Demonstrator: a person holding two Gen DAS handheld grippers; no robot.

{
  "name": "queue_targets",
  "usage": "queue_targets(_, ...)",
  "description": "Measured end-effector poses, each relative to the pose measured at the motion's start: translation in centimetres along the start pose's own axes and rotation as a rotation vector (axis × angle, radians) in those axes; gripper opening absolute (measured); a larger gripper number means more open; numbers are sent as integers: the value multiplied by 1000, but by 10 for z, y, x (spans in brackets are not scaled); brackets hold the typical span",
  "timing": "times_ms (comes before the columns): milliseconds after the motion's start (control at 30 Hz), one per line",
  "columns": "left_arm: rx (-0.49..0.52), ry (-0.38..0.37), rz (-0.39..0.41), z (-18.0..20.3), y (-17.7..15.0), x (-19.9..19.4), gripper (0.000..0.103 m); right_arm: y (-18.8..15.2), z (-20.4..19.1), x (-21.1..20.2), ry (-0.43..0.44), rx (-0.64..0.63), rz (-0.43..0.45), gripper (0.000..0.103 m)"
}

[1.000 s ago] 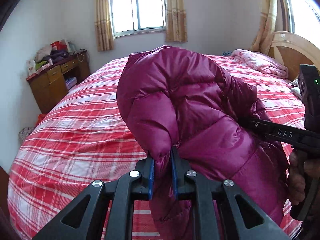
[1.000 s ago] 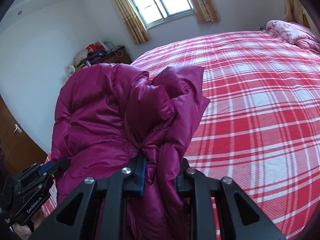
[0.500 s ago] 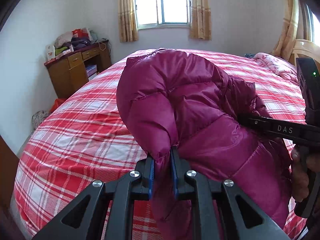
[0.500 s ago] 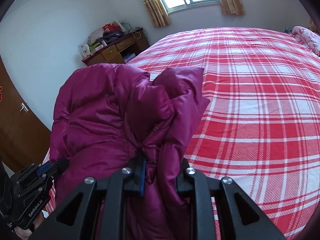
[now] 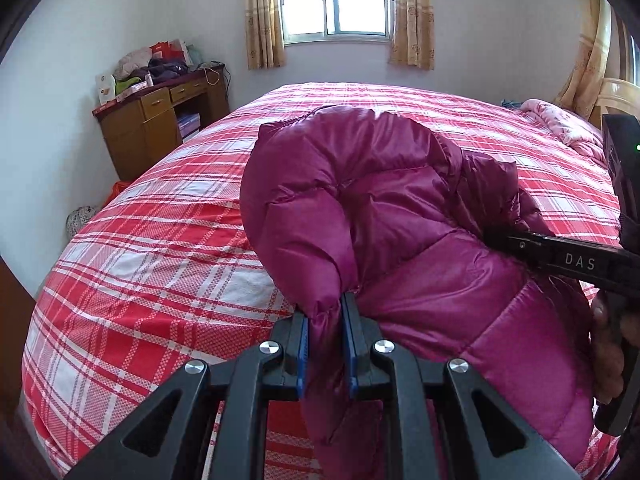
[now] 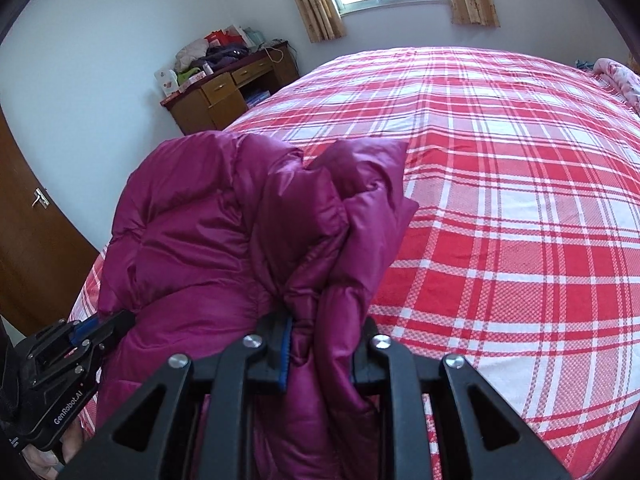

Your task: Fold large clothes

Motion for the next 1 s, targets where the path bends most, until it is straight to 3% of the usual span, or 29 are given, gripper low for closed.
queue_targets(167,22,19,6,1,-3,6,22,-3,3,2,-6,12,-4,24)
queue_targets(300,28,37,3,1,-5,11,34,-5,8,4,3,38,-11,30)
queue_targets(433,17,70,5,-3,-6,15,55,-7,14,6,5,66,-18,40)
queue_targets(567,-23,74,17,-11,-8,18,67,-8,13,6,-17,66,-23,45)
queue_targets(800,-30,82,20,-17,-10,17,73,-11,17,2,-50,81,-22,56)
queue_targets(1000,-3,93,7,-14,-12,8,73,-10,17,-10,-90,84,-8,58)
Point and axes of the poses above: each gripper's, at about its wrist camera, not at the fingertips, and x roughly the way its jaws point, z to its right, y to its top, the point moved 5 cm from there along x, roughly the way its jaws point, and after that the axes turned 6 degrees about -z, right-handed, at the moved point
